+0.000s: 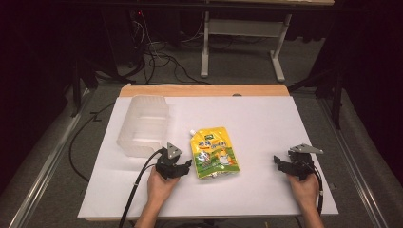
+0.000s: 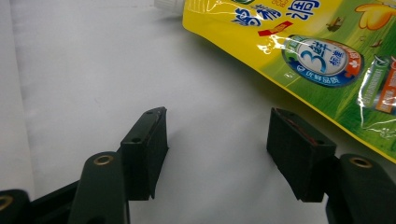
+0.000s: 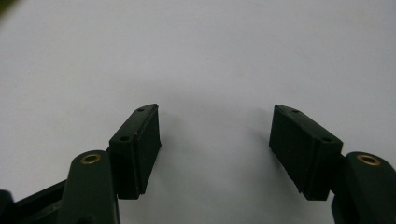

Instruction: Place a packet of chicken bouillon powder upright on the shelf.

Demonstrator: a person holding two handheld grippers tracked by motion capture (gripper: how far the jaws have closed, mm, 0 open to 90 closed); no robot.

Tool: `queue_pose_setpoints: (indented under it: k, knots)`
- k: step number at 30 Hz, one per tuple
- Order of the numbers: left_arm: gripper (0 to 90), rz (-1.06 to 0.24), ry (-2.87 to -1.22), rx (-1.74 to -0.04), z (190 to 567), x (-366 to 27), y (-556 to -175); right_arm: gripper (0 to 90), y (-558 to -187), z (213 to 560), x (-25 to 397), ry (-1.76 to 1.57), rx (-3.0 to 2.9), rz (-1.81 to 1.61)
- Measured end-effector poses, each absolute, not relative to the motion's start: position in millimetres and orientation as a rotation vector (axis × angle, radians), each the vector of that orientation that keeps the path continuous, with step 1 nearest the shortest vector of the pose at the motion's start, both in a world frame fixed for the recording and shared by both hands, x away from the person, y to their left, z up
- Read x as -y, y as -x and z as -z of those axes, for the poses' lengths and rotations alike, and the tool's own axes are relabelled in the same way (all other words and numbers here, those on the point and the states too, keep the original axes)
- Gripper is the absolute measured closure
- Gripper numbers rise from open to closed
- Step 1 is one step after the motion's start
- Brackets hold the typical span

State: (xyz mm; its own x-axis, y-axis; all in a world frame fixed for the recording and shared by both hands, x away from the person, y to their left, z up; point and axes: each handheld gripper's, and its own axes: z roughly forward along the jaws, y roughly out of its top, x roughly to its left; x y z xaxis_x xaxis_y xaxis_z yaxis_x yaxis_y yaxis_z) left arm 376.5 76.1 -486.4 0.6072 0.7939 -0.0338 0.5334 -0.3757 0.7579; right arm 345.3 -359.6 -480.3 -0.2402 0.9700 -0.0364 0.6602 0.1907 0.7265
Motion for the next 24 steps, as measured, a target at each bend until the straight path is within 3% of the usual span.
queue_pose_setpoints:
  k: [24]
  knots:
    - [37.3,-0.421,-2.072,-1.035,482.7,-74.8,-373.0,34.5,-345.2,480.2,359.4,-1.518,-1.976,-0.821]
